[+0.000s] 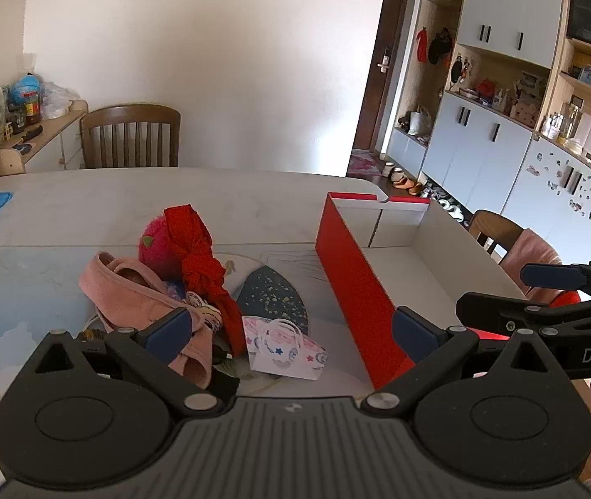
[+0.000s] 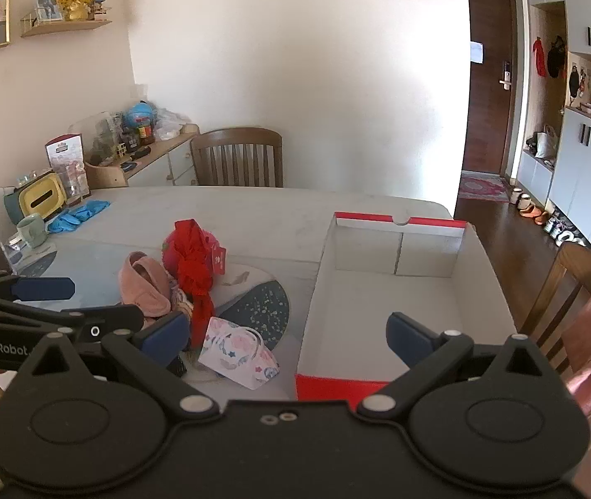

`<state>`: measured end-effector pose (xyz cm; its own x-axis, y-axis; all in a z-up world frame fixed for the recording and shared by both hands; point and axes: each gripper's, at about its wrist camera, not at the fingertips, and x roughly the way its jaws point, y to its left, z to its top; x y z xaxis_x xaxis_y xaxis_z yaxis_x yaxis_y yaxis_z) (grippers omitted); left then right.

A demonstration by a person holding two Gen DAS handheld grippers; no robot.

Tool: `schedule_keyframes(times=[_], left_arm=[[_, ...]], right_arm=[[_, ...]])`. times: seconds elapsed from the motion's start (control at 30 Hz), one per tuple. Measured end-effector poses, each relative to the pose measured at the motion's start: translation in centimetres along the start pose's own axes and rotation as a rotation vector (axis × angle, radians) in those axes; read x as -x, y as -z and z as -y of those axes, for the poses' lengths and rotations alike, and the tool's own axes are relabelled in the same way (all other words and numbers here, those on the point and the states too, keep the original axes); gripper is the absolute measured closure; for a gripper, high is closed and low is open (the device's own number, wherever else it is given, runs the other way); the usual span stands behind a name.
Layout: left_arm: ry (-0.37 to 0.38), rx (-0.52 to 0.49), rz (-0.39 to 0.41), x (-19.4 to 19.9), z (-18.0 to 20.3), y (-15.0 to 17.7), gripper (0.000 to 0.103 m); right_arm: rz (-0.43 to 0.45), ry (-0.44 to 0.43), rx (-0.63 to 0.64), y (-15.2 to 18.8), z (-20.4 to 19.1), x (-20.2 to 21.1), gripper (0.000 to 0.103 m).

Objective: Organize objects
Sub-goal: 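Move the left gripper over the red scarf on the pile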

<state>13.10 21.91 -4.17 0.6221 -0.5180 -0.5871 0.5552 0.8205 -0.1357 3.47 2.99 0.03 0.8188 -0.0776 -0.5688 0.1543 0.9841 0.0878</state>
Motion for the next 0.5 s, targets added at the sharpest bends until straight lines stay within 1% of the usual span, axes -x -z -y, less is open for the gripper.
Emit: schedule_keyframes(times=[0.33, 0.4, 0.5], left_arm=[[0.049, -0.017, 0.018, -1.4, -2.8, -1.3, 0.000], [0.067, -0.019, 0.017, -1.8, -3.4, -1.6, 0.000], [0.068, -0.037, 0.018, -2.4, -3.8, -2.1, 0.000]], right_arm=[[0.012, 0.047, 0.002, -0.8, -2.0, -1.7, 0.002], [0.009, 0.065, -0.005, -0.9, -2.0, -2.0, 0.002], [0.008, 0.091, -0.033, -1.1, -1.6, -2.3, 0.002]])
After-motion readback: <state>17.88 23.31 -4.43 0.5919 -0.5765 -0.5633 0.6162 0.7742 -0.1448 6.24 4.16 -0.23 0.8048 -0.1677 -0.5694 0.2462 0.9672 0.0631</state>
